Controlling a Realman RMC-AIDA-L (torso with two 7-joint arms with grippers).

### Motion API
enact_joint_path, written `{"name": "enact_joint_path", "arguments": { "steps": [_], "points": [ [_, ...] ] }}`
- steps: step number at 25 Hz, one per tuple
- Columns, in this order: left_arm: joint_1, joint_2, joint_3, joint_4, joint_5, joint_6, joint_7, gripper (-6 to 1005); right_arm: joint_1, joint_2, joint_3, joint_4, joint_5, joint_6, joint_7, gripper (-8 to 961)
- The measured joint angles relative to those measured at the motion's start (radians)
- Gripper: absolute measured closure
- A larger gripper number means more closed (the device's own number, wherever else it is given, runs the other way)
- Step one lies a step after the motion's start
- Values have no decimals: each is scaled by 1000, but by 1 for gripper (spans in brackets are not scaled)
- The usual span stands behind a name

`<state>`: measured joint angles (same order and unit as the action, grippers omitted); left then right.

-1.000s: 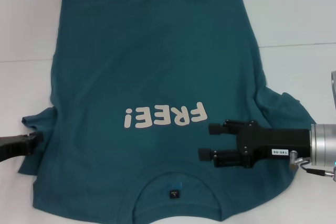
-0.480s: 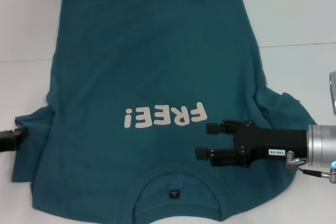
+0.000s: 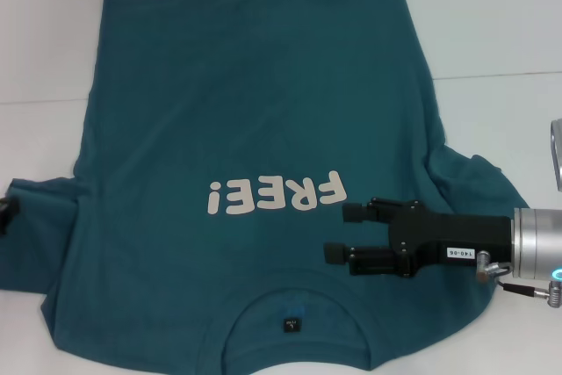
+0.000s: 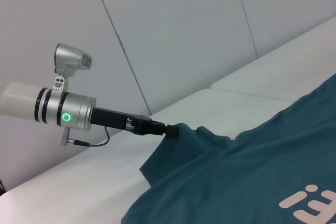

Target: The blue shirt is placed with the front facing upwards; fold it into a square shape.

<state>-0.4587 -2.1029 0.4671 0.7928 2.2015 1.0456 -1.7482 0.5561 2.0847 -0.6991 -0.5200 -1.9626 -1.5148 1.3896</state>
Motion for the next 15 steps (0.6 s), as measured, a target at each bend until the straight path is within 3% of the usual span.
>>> {"name": "enact_joint_path", "arguments": {
  "steps": [15],
  "points": [
    [8, 6, -2, 66, 25, 1, 0, 998, 7, 0, 0, 2, 1, 1, 7, 52]
  ]
}}
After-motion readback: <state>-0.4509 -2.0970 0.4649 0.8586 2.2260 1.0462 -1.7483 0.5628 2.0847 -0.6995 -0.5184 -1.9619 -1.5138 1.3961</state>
